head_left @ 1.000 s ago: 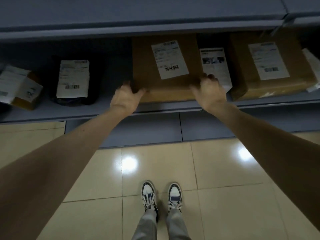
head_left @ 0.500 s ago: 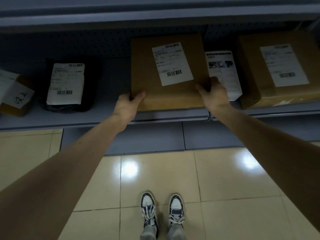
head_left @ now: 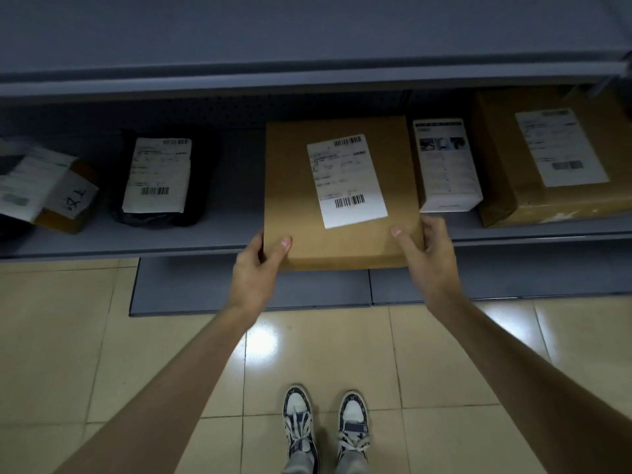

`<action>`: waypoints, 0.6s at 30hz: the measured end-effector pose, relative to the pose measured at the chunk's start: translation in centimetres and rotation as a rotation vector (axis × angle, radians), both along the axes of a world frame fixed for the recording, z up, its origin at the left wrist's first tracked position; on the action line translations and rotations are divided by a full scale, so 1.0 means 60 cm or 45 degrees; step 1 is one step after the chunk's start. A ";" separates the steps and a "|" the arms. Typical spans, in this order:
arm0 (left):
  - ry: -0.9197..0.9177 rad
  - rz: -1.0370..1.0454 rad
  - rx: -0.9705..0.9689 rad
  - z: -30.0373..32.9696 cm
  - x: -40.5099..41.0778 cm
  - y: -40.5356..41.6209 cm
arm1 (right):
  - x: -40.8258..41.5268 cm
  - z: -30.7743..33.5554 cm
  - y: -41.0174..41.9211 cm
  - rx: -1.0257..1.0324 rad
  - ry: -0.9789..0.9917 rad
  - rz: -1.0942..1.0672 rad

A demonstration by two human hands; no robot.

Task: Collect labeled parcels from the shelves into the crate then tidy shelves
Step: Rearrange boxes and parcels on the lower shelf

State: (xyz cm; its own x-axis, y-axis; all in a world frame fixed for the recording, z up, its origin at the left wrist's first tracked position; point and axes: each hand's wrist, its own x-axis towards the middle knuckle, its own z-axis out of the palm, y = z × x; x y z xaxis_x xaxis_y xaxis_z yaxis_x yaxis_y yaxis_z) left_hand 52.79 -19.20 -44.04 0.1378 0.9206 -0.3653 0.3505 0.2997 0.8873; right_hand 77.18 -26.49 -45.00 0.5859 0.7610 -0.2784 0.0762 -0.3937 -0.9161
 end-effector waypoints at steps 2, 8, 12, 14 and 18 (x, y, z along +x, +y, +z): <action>-0.069 0.009 -0.020 -0.002 -0.008 -0.020 | -0.012 -0.004 -0.017 0.000 0.092 -0.004; -0.210 0.062 0.000 -0.014 -0.010 -0.049 | -0.019 -0.014 -0.040 0.017 0.194 0.036; -0.247 0.004 -0.007 -0.023 -0.016 -0.057 | -0.018 -0.019 -0.051 0.043 0.174 0.065; -0.245 -0.002 -0.013 -0.029 -0.018 -0.058 | -0.018 -0.021 -0.053 0.062 0.170 0.069; -0.246 0.020 -0.025 -0.032 -0.019 -0.055 | -0.019 -0.021 -0.051 0.085 0.165 0.074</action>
State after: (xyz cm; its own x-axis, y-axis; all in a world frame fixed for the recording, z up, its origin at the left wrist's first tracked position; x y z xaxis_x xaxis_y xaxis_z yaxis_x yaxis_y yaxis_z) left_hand 51.64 -22.51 -45.93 0.1927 0.9161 -0.3515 0.1694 0.3218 0.9315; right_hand 76.01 -29.58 -46.27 0.5025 0.8122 -0.2964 -0.0235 -0.3299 -0.9437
